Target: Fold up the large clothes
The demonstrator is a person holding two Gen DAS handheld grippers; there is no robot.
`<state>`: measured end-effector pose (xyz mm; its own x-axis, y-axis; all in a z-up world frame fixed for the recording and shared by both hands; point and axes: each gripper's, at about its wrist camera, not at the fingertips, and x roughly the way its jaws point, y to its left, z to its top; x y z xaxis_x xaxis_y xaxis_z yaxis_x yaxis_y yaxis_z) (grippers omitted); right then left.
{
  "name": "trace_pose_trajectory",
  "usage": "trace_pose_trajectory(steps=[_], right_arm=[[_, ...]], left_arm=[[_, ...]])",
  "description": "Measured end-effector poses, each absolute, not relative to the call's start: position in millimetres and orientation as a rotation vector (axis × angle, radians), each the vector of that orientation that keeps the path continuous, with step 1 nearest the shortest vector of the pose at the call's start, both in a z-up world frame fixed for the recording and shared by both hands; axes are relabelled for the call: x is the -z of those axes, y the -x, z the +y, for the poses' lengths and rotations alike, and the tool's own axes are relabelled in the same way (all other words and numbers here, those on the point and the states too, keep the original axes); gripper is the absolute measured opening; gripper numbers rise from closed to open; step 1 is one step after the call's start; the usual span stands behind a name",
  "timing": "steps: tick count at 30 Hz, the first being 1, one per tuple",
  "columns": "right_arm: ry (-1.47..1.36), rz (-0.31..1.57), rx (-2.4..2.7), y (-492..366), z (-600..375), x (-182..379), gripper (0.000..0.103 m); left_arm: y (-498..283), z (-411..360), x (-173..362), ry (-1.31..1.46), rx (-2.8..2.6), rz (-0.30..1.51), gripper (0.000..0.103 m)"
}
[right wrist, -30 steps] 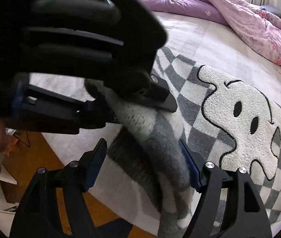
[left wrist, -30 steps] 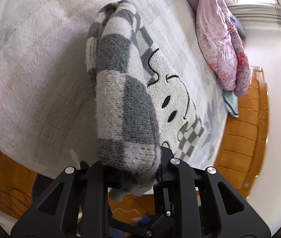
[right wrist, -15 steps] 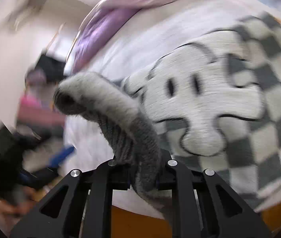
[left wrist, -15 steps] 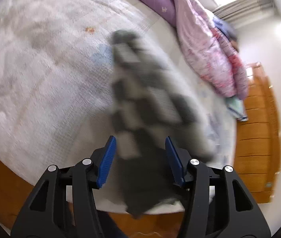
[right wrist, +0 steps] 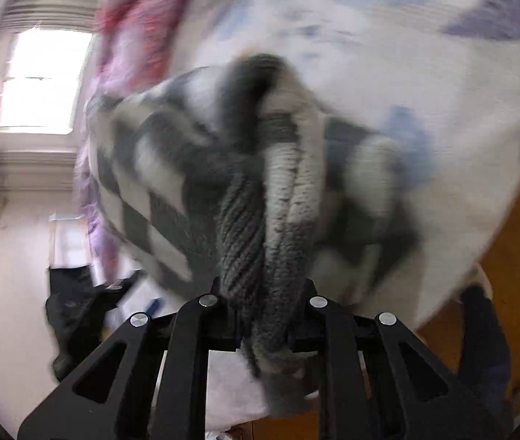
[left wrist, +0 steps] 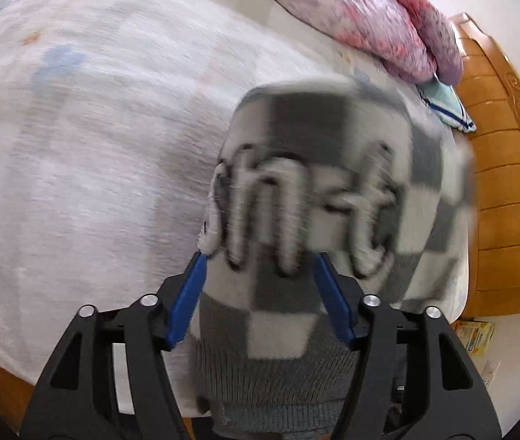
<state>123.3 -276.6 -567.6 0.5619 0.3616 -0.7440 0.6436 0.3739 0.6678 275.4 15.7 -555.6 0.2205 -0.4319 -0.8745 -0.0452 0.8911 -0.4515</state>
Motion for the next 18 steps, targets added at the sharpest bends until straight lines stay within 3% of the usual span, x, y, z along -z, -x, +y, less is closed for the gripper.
trace_pose_trajectory(steps=[4,7,11,13,18], right_arm=[[-1.244,1.131,0.263,-129.1,-287.4,598.9,0.024],[-1.173,1.22,0.26,-131.2,-297.8,579.3,0.031],[-0.912,1.235,0.301,-128.4,-317.8,532.3,0.031],[-0.777,1.189,0.24,-151.7,-321.6,508.4,0.024],[-0.646,1.181,0.05,-218.2,-312.5,517.5,0.006]], left_arm=[[-281.3,-16.0,582.7,0.338,0.273,1.392,0.077],[-289.1,-20.0,585.8,0.288,0.266,1.401,0.079],[-290.2,-28.1,576.2,0.248,0.267,1.408,0.077],[-288.9,-27.3,563.7,0.258,0.275,1.409,0.07],[-309.3,-45.3,521.0,0.31,0.367,1.299,0.07]])
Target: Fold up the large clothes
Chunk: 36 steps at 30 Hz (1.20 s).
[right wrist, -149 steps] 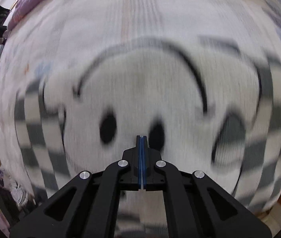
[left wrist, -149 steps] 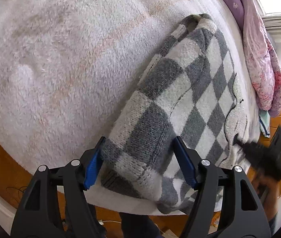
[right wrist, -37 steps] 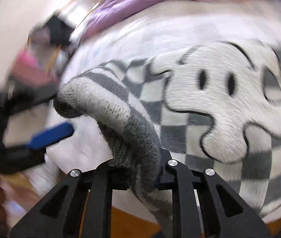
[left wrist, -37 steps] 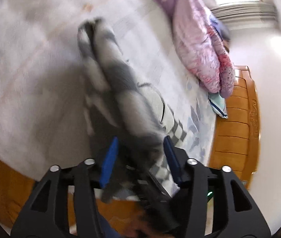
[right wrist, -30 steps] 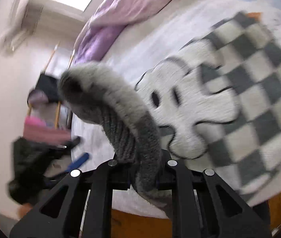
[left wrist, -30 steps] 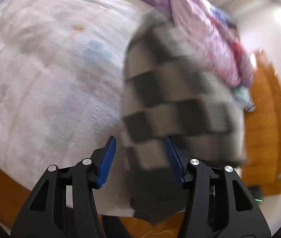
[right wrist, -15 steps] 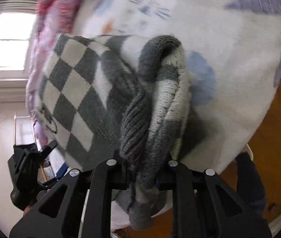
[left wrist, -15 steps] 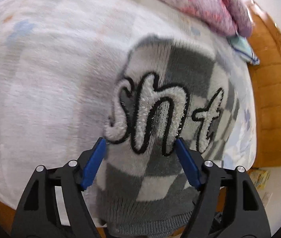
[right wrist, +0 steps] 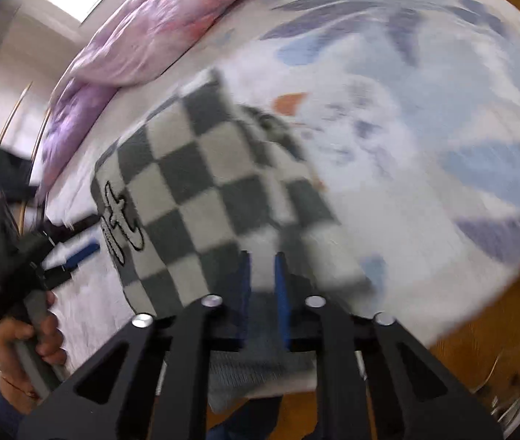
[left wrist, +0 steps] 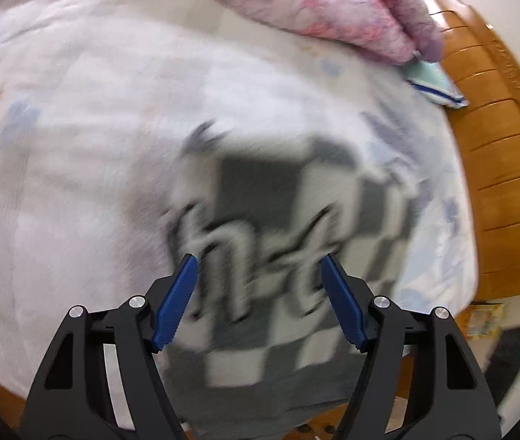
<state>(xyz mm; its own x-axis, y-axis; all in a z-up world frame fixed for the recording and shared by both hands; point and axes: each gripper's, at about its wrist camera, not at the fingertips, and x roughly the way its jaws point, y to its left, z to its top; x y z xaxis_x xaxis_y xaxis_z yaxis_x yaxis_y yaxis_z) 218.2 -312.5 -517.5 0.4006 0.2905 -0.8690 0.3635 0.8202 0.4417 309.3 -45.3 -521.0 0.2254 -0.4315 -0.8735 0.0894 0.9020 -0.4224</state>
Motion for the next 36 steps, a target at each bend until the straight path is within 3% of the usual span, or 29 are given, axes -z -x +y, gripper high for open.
trace_pose_trajectory(steps=[3,4,7,13,15,17,18,19,24,26,27,30,36], right_arm=[[-0.563,1.262,0.058,-246.2,-304.3,548.3,0.006],[-0.533,1.307,0.081,-253.3,-305.7,565.3,0.0],[-0.556,1.344,0.08,-251.7,-315.8,591.9,0.0],[-0.643,1.376,0.011,-253.1,-333.7,595.2,0.0],[-0.711,1.363,-0.043,-241.0,-339.8,577.3,0.007],[-0.735,1.341,-0.055,-230.0,-349.4,561.8,0.024],[-0.723,1.326,-0.05,-225.9,-354.9,556.4,0.059],[-0.695,1.307,-0.038,-222.0,-361.8,552.9,0.072],[-0.613,1.324,-0.089,-229.5,-374.7,580.0,0.073],[-0.637,1.381,-0.162,-242.5,-371.3,603.6,0.073],[-0.654,1.385,-0.185,-244.3,-371.6,612.5,0.078],[-0.831,1.388,-0.299,-251.4,-376.9,636.8,0.079],[-0.879,1.376,-0.385,-263.5,-366.8,660.7,0.09]], left_arm=[[-333.5,-73.4,520.3,0.192,0.396,1.275,0.069],[-345.9,-82.5,529.3,0.169,0.39,1.305,0.07],[-377.9,-103.9,561.0,0.146,0.358,1.399,0.07],[-387.8,-108.0,572.8,0.152,0.353,1.426,0.072],[-376.3,-83.5,551.2,0.256,0.393,1.362,0.074],[-355.4,-53.2,534.6,0.315,0.379,1.296,0.08],[-341.0,-35.8,530.2,0.321,0.35,1.269,0.089],[-331.7,-26.6,530.7,0.324,0.335,1.26,0.09],[-276.5,12.2,589.7,0.434,0.279,1.444,0.09],[-263.8,8.8,606.2,0.403,0.303,1.441,0.09],[-260.8,9.2,611.5,0.418,0.32,1.434,0.09],[-263.0,10.1,626.2,0.445,0.325,1.435,0.099],[-269.8,13.2,646.5,0.486,0.378,1.446,0.099]])
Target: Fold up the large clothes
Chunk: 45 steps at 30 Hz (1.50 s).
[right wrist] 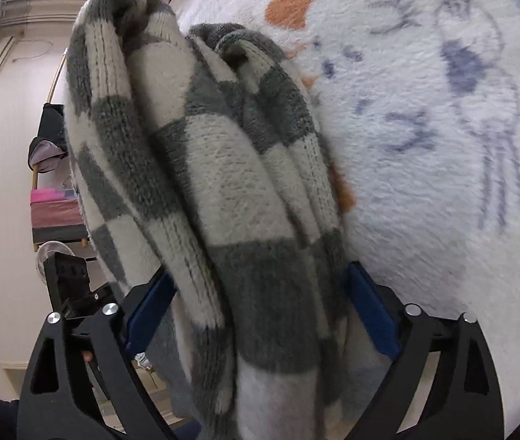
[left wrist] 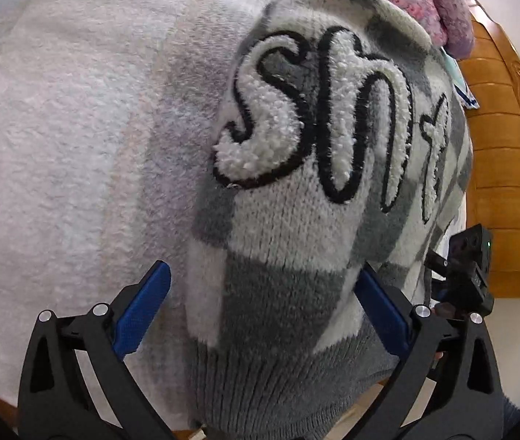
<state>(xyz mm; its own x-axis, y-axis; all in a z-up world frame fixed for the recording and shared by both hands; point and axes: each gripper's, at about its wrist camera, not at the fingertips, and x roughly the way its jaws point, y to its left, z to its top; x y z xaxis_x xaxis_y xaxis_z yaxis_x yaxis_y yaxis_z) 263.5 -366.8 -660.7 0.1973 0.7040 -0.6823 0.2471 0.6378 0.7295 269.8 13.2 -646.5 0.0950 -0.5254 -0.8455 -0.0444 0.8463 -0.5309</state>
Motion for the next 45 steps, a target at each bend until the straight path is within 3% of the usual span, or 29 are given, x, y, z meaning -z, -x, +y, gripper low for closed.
trace_pose_trajectory(steps=[3,5,6,9,13,27,37,41,45], right_arm=[[-0.858,1.369,-0.365,-259.6,-362.9,657.2,0.088],[-0.849,1.366,-0.34,-257.0,-361.0,651.8,0.08],[-0.843,1.362,-0.325,-256.4,-359.3,648.6,0.074],[-0.773,1.348,-0.273,-254.0,-350.6,630.1,0.054],[-0.657,1.335,-0.201,-250.2,-337.8,596.6,0.045],[-0.51,1.137,-0.284,-262.8,-376.3,511.4,0.04],[-0.365,0.972,-0.227,-272.3,-504.8,443.4,0.04],[-0.306,0.936,-0.178,-287.0,-551.5,443.9,0.04],[-0.323,0.995,-0.083,-302.1,-591.2,497.5,0.042]], left_arm=[[-271.0,15.0,656.5,0.552,0.388,1.464,0.099],[-271.7,14.9,658.6,0.566,0.396,1.472,0.097],[-271.5,15.3,656.3,0.566,0.416,1.463,0.089],[-274.6,7.1,647.8,0.501,0.421,1.468,0.082],[-274.5,-5.3,627.3,0.439,0.428,1.447,0.073],[-269.1,-102.4,549.4,0.511,0.446,1.246,0.064],[-311.0,-223.2,507.9,0.555,0.603,1.06,0.064],[-328.0,-283.8,514.9,0.554,0.644,1.018,0.064],[-343.1,-321.7,553.2,0.458,0.603,1.055,0.064]])
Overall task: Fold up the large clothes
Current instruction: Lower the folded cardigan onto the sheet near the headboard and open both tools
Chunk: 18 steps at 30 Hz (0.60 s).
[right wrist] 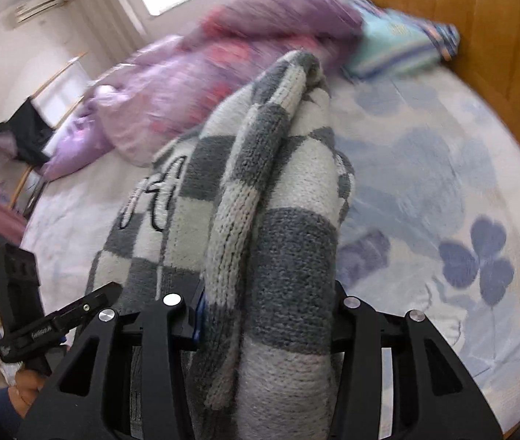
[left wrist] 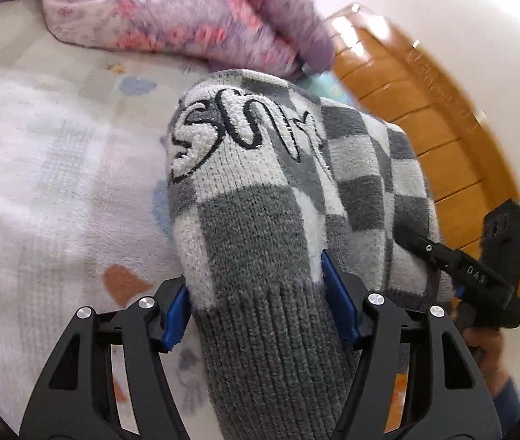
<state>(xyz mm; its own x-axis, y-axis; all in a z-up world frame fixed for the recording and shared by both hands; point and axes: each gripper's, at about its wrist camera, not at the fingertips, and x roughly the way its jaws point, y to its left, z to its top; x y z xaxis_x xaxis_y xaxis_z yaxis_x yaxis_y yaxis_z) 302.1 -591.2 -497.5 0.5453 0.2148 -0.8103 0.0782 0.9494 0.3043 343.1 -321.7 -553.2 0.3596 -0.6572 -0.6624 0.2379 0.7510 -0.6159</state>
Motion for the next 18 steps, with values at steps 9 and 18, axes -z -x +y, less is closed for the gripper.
trace_pose_trajectory(steps=[9,18], right_arm=[[-0.228,1.205,0.234,-291.9,-601.0,593.1,0.049],[-0.045,1.085,0.325,-243.5,-538.9,539.1,0.049]], left_arm=[[-323.5,-336.2,609.6,0.179,0.459,1.163,0.081],[-305.8,-316.8,595.3,0.085,0.358,1.155,0.087]])
